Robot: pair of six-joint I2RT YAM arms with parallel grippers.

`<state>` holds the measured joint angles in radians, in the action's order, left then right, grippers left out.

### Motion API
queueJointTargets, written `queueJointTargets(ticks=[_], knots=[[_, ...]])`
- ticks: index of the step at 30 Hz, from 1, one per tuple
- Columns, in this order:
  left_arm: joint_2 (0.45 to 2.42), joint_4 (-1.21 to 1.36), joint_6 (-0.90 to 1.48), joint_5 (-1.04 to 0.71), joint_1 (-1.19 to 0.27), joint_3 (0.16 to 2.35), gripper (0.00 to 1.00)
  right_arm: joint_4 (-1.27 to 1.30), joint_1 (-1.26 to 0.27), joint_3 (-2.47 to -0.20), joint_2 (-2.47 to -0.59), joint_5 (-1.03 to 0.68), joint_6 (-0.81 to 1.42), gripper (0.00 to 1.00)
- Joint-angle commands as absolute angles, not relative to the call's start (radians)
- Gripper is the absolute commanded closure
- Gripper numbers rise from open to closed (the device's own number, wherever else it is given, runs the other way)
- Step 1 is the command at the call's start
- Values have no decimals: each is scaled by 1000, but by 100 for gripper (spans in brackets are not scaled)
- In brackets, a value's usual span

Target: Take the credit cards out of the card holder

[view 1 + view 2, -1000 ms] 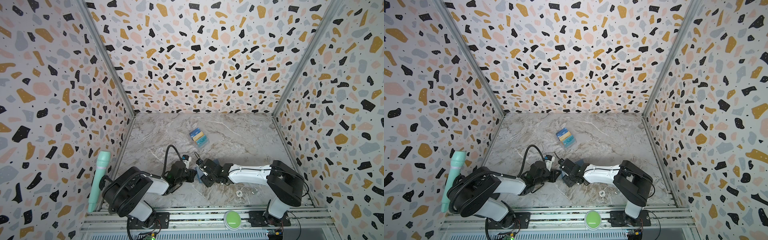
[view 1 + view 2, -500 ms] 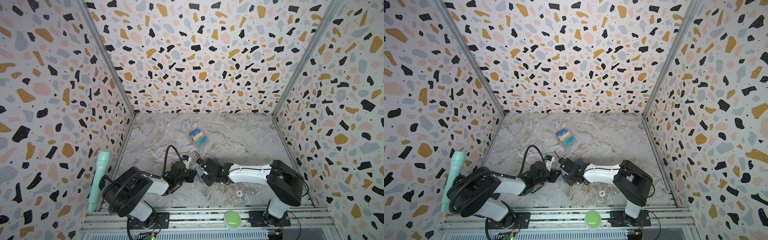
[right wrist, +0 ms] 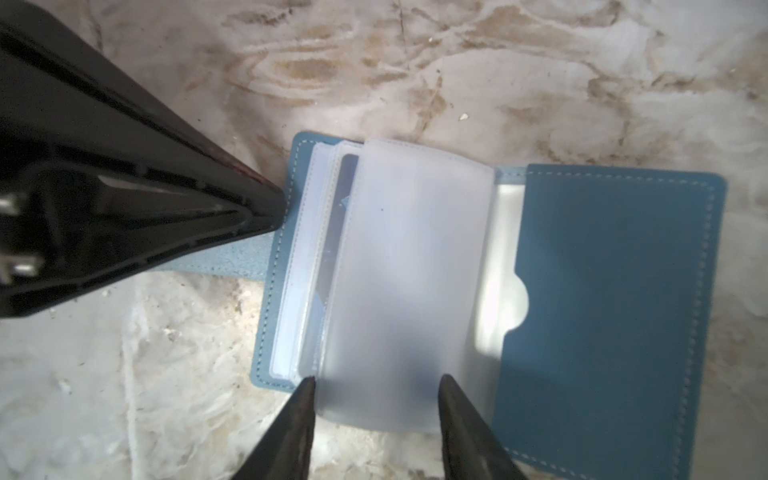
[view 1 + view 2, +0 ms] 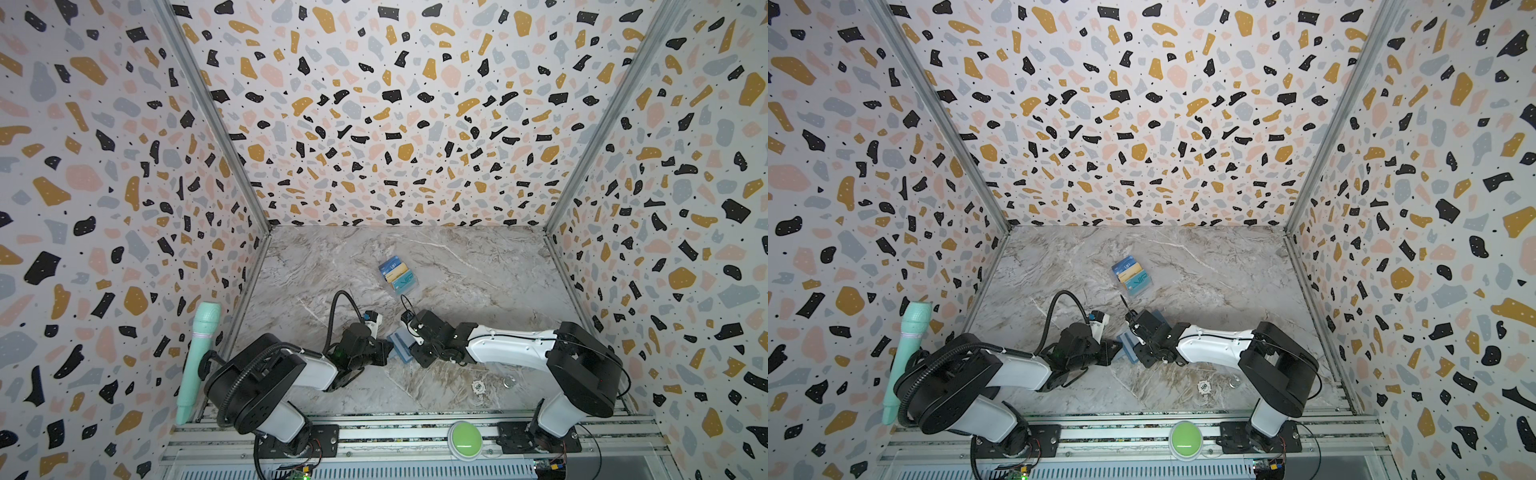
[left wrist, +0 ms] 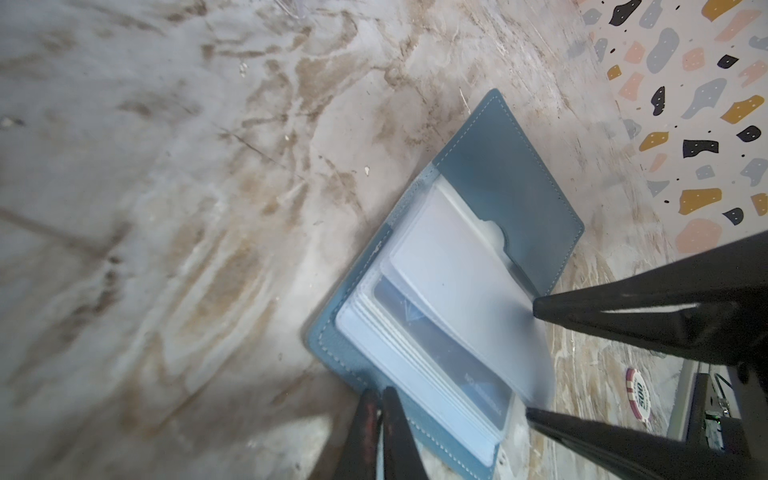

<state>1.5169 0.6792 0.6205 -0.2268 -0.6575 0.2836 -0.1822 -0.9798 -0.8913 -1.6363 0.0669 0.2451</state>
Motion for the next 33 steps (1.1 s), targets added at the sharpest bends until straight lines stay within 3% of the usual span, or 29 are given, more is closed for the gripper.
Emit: queueJointTargets(ticks=[1,15,24,29,33], knots=[[1527,682,609,-227,-660,270,91,-187,-968,-887,-1601,84,254,53],[1522,678,607,-227,-659,272,91,-263,-939,-927,-1617,319,292,61],[1515,670,607,-230,-659,273,91,-318,-856,-936,-1631,376,318,61],[1515,670,607,-233,-659,274,91,-324,-814,-935,-1597,330,305,60],[1509,669,611,-239,-660,276,91,-223,-753,-890,-1484,31,251,52]])
